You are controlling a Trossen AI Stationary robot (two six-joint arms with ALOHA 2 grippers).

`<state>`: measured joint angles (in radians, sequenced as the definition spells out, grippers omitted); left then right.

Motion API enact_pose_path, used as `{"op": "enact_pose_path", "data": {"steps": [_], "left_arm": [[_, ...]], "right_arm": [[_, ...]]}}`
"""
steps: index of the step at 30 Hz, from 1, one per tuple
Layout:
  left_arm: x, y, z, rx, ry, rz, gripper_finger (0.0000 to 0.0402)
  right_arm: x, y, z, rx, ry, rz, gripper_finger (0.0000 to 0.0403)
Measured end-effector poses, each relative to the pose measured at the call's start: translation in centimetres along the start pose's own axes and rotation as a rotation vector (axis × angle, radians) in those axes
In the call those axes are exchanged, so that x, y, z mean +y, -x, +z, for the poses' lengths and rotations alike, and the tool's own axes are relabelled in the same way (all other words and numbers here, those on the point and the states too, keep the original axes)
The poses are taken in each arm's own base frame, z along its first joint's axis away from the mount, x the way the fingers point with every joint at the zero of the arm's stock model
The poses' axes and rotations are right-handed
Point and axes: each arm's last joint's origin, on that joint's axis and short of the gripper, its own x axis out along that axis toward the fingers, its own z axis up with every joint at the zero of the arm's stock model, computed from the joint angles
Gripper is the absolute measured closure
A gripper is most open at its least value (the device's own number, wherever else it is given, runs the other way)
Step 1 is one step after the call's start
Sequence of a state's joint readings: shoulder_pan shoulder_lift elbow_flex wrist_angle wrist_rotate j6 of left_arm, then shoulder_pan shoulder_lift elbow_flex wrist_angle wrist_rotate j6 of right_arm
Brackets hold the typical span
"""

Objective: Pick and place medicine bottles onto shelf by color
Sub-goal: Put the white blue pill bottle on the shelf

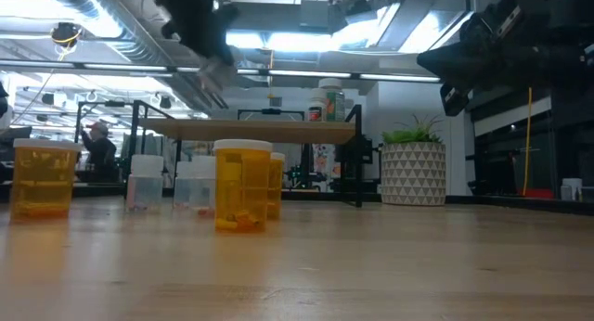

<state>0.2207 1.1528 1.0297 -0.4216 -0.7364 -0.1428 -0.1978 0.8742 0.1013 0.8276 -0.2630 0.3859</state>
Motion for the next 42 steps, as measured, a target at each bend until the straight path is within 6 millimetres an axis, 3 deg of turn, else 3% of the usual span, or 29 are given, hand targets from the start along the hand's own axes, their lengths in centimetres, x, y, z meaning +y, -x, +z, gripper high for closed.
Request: {"op": "enact_pose_path", "data": {"steps": [5,13,21,26,42], "left_arm": [[0.9,-2.3,-0.7,-0.065,0.067,0.045,0.0255],[2.6,-6.0,-2.2,-0.304,0.231,-0.080,0.0255],[2.7,-9.6,-4.8,-0.265,0.230,-0.082,0.0255],[2.1,-10.7,-4.4,-0.354,0.264,-0.116,0.0255],[1.2,-12.7,-5.3,-0.384,0.231,-0.125,0.0255]], "right_arm": [[0.0,0.0,0.0,0.000,0.001,-0.001,0.0380],[0.0,0.0,0.0,0.001,0.002,-0.001,0.0380],[0.0,0.0,0.0,-0.001,-0.003,0.000,0.0380],[0.0,0.0,0.0,-0.006,-0.002,-0.011,0.0380],[0.0,0.0,0.1,-0.017,0.001,-0.005,0.0380]]}}
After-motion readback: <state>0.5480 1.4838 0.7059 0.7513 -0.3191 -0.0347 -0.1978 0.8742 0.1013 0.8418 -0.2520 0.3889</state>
